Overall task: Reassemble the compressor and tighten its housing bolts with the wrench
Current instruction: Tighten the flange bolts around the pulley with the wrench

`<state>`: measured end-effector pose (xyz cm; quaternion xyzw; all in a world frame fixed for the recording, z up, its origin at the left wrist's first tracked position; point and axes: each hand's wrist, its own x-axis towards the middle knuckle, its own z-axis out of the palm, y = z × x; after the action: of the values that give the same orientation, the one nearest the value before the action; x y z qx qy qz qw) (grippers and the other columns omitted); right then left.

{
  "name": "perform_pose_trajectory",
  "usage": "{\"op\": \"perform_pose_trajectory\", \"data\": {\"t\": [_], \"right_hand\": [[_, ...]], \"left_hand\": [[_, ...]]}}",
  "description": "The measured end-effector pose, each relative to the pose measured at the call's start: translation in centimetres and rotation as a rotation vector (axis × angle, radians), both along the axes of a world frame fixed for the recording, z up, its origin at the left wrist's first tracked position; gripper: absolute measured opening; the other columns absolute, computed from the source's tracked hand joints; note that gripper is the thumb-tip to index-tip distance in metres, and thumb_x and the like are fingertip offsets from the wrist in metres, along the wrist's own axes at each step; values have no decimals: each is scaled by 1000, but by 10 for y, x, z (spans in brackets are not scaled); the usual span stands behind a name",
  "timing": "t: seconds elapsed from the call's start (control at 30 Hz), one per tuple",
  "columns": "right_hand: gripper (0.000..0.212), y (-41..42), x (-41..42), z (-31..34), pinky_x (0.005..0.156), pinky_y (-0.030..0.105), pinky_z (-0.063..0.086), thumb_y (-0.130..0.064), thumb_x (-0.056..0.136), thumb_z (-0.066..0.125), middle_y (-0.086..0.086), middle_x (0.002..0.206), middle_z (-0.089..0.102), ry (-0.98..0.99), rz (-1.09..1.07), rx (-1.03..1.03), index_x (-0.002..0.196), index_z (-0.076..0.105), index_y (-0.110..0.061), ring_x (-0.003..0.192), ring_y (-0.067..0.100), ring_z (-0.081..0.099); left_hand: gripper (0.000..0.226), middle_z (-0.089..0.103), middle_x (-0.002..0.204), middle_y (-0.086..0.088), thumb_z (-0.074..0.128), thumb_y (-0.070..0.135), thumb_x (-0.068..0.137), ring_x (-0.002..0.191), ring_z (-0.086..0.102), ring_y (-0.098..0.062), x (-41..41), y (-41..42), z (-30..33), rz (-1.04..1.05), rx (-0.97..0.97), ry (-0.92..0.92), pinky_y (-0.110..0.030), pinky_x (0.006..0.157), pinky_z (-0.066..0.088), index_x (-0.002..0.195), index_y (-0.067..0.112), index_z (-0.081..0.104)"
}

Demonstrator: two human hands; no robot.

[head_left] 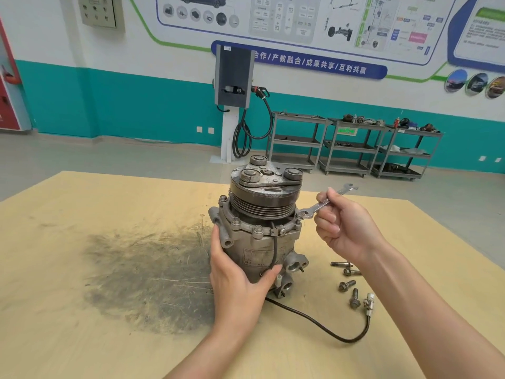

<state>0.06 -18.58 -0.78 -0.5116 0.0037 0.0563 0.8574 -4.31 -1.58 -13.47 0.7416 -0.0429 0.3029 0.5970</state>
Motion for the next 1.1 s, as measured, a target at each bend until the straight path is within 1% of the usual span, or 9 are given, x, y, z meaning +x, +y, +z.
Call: {"op": "perform_pose_trajectory", "data": {"t": [0.13, 0.27, 0.33, 0.47, 0.63, 0.8, 0.97, 1.03, 1.1], "right_hand": [[32, -2, 6, 2, 30, 15, 23, -29, 106, 34, -3, 43, 35, 12, 82, -18, 82, 48, -14, 32, 6, 29], [32, 0, 10, 4, 32, 15, 21, -29, 106, 34, -2, 44, 38, 12, 153, -72, 82, 49, -13, 32, 7, 31], [32, 2, 11, 3, 32, 15, 20, -29, 106, 34, -3, 43, 38, 23, 153, -66, 81, 48, -13, 32, 7, 31], [31, 9, 7, -7, 32, 16, 22, -30, 105, 35, -3, 42, 38, 11, 79, 1, 82, 49, -14, 32, 7, 31], [33, 28, -6, -29, 35, 16, 22, -34, 105, 37, -5, 44, 37, -143, -88, 102, 82, 51, -14, 35, 6, 30], [28, 40, -7, -36, 34, 16, 22, -32, 102, 43, -8, 46, 34, -205, -162, 211, 81, 53, -17, 35, 4, 29], [20, 40, -17, -40, 37, 16, 26, -30, 97, 51, -8, 50, 40, -271, -217, 269, 80, 54, -20, 39, 5, 34], [17, 37, -24, -44, 39, 17, 27, -27, 96, 53, -6, 51, 40, -348, -240, 249, 80, 54, -20, 41, 6, 34], [15, 31, -32, -51, 41, 17, 29, -24, 97, 52, -4, 53, 40, -470, -291, 125, 82, 53, -20, 43, 8, 33]], "left_hand": [[126, 9, 146, 32, 92, 34, 64, 142, 16, 3, 1, 0, -2, -7, -5, 4, -33, 122, 18, 136, 67, -6], [130, 7, 145, 36, 91, 33, 65, 143, 14, 4, 2, 0, -2, -5, 7, -4, -31, 122, 16, 132, 70, -13], [126, 7, 144, 37, 91, 33, 65, 143, 14, 4, 3, 0, -3, -10, 7, -2, -33, 123, 16, 136, 68, -6], [124, 8, 148, 30, 92, 32, 64, 147, 15, -1, 3, 0, -3, -9, -2, 0, -37, 124, 17, 140, 62, -2], [124, 9, 149, 27, 92, 31, 64, 145, 15, 1, 4, 0, -3, -2, 6, -7, -35, 123, 18, 141, 60, -1], [124, 12, 146, 35, 92, 33, 63, 142, 17, 6, 4, 1, -5, -3, -5, -17, -28, 119, 18, 138, 62, -2], [125, 1, 139, 53, 92, 36, 61, 139, 15, 17, 5, 2, -7, -7, -3, -22, -23, 117, 20, 141, 57, -2], [125, 1, 135, 57, 92, 38, 60, 135, 13, 23, 6, 2, -8, 2, 4, -10, -21, 114, 21, 142, 56, -2], [125, 3, 133, 59, 92, 39, 60, 132, 13, 26, 6, 1, -8, 9, -3, -13, -19, 113, 21, 142, 56, -1]]}}
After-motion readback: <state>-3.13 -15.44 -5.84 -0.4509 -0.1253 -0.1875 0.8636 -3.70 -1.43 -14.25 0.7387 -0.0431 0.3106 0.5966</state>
